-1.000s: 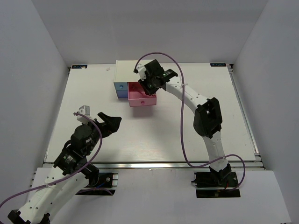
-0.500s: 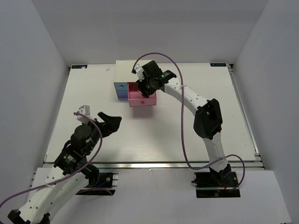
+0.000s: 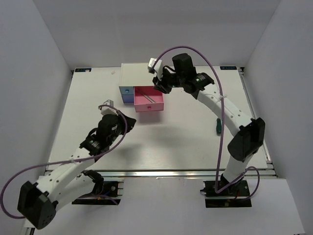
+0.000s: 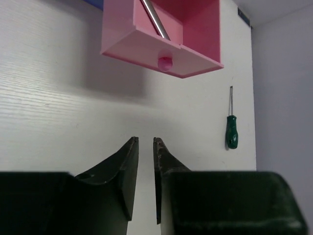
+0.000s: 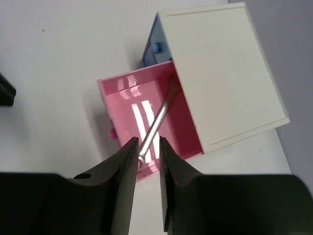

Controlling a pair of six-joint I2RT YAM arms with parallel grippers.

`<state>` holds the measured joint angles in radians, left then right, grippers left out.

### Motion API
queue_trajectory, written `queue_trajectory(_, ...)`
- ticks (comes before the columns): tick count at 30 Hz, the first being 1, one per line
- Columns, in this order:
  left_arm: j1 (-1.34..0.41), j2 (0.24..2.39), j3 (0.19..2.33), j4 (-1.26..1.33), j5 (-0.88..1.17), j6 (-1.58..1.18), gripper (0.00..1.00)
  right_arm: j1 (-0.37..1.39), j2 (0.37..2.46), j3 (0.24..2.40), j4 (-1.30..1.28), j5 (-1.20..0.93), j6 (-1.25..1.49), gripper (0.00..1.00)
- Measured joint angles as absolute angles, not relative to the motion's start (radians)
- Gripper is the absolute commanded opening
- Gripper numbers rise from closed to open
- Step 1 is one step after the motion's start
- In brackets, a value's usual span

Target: Sort the tools into containers

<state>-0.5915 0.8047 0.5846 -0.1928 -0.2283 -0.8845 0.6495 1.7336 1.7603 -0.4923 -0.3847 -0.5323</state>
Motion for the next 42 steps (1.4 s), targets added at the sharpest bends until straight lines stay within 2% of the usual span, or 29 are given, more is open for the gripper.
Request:
queue_trajectory(1, -0.591, 0.855, 0.586, -0.163, -0.218, -0.895, 0.22, 0.641, 1.749, 1.774, -0.48, -0.394, -0.541, 0.37)
queue_trajectory(3, -0.591, 0.952, 0.597, -0.11, -0.195, -0.923, 0.13, 0.619, 1.817, 1.84, -0.47, -0.417, -0.553, 0.37)
queue_trajectory(4, -0.591, 0.995, 0.603, -0.083, -0.187, -0.936, 0.04, 0.608, 1.856, 1.879, -0.468, -0.428, -0.553, 0.37)
queue_trajectory(5, -0.591, 1.045, 0.612, -0.053, -0.175, -0.956, 0.0, 0.593, 1.899, 1.913, -0.463, -0.437, -0.546, 0.37)
queue_trajectory(8, -0.591, 1.176, 0.632, 0.032, -0.153, -1.011, 0.0, 0.558, 1.968, 1.938, -0.466, -0.46, -0.519, 0.37)
queue_trajectory(11, -0.591, 1.284, 0.643, 0.116, -0.138, -1.056, 0.03, 0.531, 1.982, 1.929, -0.468, -0.469, -0.494, 0.38)
queue_trajectory(17, -0.591, 1.458, 0.737, 0.195, -0.165, -1.089, 0.16, 0.527, 1.923, 1.849, -0.417, -0.485, -0.458, 0.38)
queue_trajectory(18, -0.591, 1.477, 0.754, 0.207, -0.182, -1.09, 0.25, 0.526, 1.913, 1.836, -0.413, -0.487, -0.454, 0.39)
queue_trajectory(21, -0.593, 1.516, 0.807, 0.218, -0.227, -1.08, 0.37, 0.52, 1.889, 1.806, -0.4, -0.496, -0.443, 0.39)
queue_trajectory(22, -0.595, 1.532, 0.831, 0.216, -0.25, -1.073, 0.45, 0.516, 1.883, 1.798, -0.393, -0.498, -0.44, 0.39)
queue_trajectory(25, -0.596, 1.585, 0.912, 0.21, -0.311, -1.051, 0.53, 0.495, 1.869, 1.774, -0.384, -0.501, -0.426, 0.4)
queue_trajectory(36, -0.569, 1.697, 1.056, 0.192, -0.409, -1.019, 0.58, 0.437, 1.851, 1.703, -0.359, -0.504, -0.389, 0.42)
queue_trajectory(38, -0.55, 1.72, 1.077, 0.188, -0.412, -1.018, 0.57, 0.432, 1.85, 1.693, -0.355, -0.505, -0.381, 0.42)
queue_trajectory(42, -0.505, 1.776, 1.113, 0.179, -0.413, -1.014, 0.47, 0.422, 1.838, 1.673, -0.349, -0.51, -0.37, 0.42)
